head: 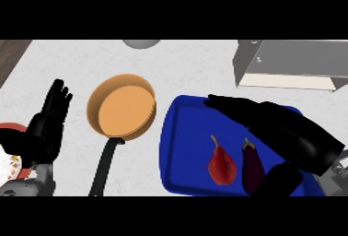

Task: Pick the pear from the tray and place it in the tiered shelf

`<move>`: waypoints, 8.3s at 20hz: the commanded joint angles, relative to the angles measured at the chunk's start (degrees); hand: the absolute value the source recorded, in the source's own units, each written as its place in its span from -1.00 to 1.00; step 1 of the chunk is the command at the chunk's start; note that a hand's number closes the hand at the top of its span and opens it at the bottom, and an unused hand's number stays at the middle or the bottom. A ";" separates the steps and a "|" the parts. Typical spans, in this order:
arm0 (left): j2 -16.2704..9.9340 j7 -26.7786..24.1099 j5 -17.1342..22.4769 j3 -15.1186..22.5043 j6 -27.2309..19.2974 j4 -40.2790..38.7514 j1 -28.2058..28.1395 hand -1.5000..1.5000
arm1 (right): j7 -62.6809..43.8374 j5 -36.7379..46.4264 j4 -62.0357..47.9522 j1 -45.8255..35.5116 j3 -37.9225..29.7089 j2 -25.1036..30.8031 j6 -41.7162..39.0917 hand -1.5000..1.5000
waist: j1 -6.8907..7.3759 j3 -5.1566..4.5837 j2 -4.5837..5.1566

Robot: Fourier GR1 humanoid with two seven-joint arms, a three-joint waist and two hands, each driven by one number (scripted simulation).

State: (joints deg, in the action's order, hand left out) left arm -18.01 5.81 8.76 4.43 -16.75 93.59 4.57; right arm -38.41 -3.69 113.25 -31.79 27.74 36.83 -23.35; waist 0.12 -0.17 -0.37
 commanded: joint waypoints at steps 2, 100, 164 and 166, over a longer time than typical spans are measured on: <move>0.63 -0.55 -1.09 0.24 0.19 0.14 -0.58 0.00 | -12.36 9.77 -1.35 -3.97 9.74 -7.81 1.31 -1.00 | 0.60 0.09 0.30; 8.63 4.58 -8.99 -8.60 8.85 1.49 2.39 0.00 | -1.66 39.58 -8.66 1.13 -47.80 -13.54 4.58 1.00 | 0.11 0.18 0.48; 9.44 2.03 -8.70 -13.01 10.61 -1.09 1.89 0.00 | 31.80 15.57 -70.00 -8.95 -70.64 13.85 19.21 -1.00 | -1.72 0.12 0.04; 10.51 6.57 -11.04 -10.21 8.82 3.35 2.47 0.00 | 33.71 12.72 -69.18 -5.16 -72.45 14.45 16.17 -1.00 | -1.28 0.17 0.07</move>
State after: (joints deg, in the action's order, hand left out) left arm -7.52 9.74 -1.51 -5.95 -6.84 96.62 4.77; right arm -4.86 13.34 40.66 -43.06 -41.92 48.76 -1.28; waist -0.85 -0.02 -0.25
